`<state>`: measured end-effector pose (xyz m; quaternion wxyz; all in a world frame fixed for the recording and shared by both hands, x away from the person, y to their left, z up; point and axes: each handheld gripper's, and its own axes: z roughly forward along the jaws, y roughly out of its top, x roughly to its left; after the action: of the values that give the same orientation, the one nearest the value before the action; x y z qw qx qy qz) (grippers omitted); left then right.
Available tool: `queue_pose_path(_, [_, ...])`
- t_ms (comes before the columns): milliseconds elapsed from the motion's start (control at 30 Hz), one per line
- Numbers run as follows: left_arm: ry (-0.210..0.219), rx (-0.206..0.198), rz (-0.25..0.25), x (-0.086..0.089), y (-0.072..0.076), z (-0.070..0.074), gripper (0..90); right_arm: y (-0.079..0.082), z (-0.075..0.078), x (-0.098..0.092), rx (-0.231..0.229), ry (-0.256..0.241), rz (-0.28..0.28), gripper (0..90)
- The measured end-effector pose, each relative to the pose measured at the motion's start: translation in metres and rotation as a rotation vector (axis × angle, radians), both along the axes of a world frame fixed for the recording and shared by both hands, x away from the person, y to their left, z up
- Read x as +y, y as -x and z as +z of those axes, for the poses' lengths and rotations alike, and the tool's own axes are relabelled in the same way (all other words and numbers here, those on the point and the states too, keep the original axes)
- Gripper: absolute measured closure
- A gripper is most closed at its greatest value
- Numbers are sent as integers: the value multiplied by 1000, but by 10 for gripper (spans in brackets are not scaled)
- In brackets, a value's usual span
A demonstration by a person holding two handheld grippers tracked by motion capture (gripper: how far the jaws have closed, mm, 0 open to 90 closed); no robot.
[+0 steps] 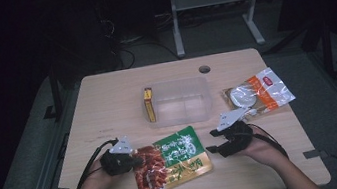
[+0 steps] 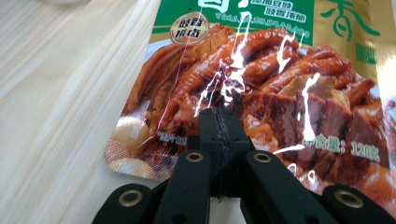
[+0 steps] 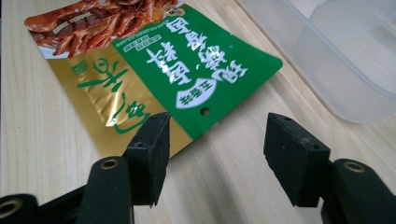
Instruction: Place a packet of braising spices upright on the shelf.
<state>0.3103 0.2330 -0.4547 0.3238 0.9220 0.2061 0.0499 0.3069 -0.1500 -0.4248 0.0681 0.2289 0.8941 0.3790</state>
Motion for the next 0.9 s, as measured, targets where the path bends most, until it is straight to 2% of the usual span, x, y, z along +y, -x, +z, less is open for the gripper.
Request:
queue_pose_path(367, [-3,-2,-72,-32,-2,0,897,-1,2,-8,-15,-18,-29,401])
queue_pose_path(600, [16,15,-114,-44,-4,5,895,7,7,-24,-39,-42,-57,388])
queue_pose_path(700, [32,-1,-112,-49,-4,13,844,13,7,-34,-41,-59,-74,383])
queue_pose_path(767, [60,0,-113,-53,-6,19,786,17,6,-41,-41,-67,-87,371])
queue_pose_path(900, [64,-15,-137,-62,-13,26,655,21,4,-50,-25,-78,-116,363])
